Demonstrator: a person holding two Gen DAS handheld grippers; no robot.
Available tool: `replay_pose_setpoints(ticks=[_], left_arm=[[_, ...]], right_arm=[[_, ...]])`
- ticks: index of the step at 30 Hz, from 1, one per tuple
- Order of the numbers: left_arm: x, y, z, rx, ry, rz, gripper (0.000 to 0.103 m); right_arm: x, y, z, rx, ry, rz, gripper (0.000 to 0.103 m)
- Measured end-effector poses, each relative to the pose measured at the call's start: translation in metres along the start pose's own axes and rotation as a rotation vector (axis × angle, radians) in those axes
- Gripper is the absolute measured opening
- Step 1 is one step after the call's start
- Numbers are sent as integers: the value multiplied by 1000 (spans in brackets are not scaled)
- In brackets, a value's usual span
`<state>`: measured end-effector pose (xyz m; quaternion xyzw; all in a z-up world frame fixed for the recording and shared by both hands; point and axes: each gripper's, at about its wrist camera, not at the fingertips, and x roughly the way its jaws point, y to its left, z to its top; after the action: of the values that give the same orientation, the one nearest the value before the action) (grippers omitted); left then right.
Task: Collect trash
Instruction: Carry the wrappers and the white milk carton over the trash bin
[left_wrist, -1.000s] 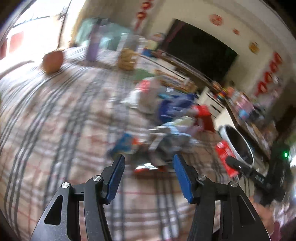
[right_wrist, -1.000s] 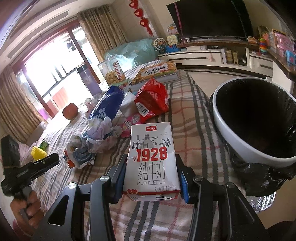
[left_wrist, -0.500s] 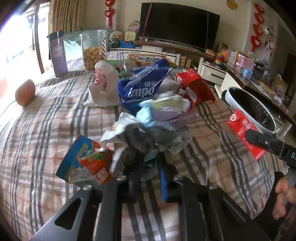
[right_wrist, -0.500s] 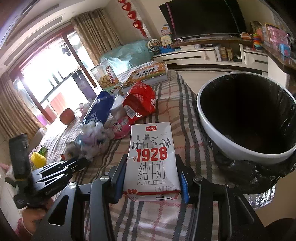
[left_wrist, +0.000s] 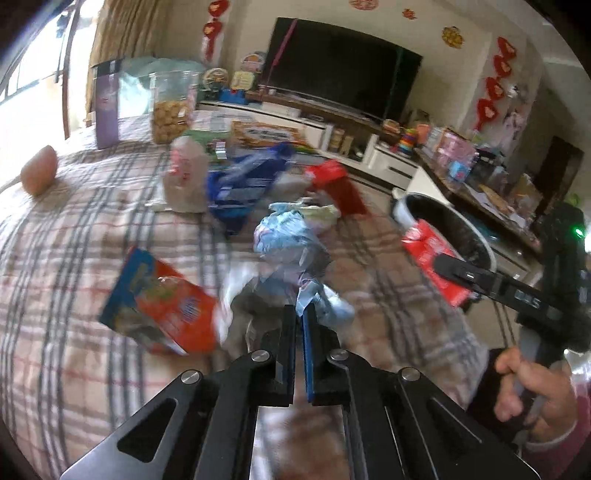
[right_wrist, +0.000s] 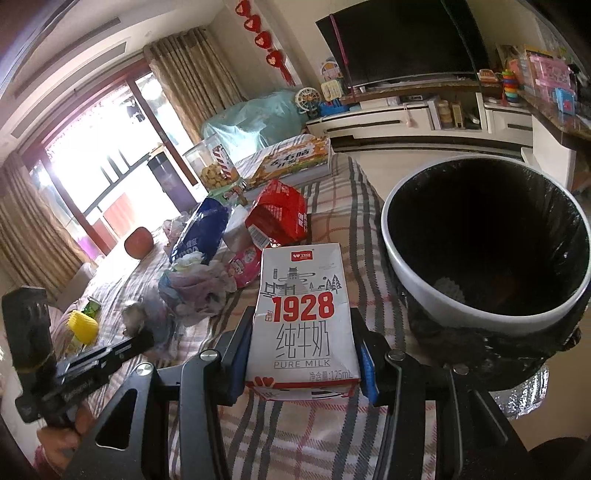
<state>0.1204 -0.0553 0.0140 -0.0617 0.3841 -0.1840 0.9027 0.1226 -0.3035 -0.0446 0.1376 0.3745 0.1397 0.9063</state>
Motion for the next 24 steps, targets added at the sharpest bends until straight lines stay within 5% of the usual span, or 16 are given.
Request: replay_pose_setpoints(ticks=[9, 24], left_arm=[[-2, -43, 0, 77, 3, -96, 1], [43, -88, 30, 171, -3, -154, 1]], right_arm=[[-24, -17, 1, 10, -35, -19, 48], [-55, -62, 12, 48, -82, -99, 48]])
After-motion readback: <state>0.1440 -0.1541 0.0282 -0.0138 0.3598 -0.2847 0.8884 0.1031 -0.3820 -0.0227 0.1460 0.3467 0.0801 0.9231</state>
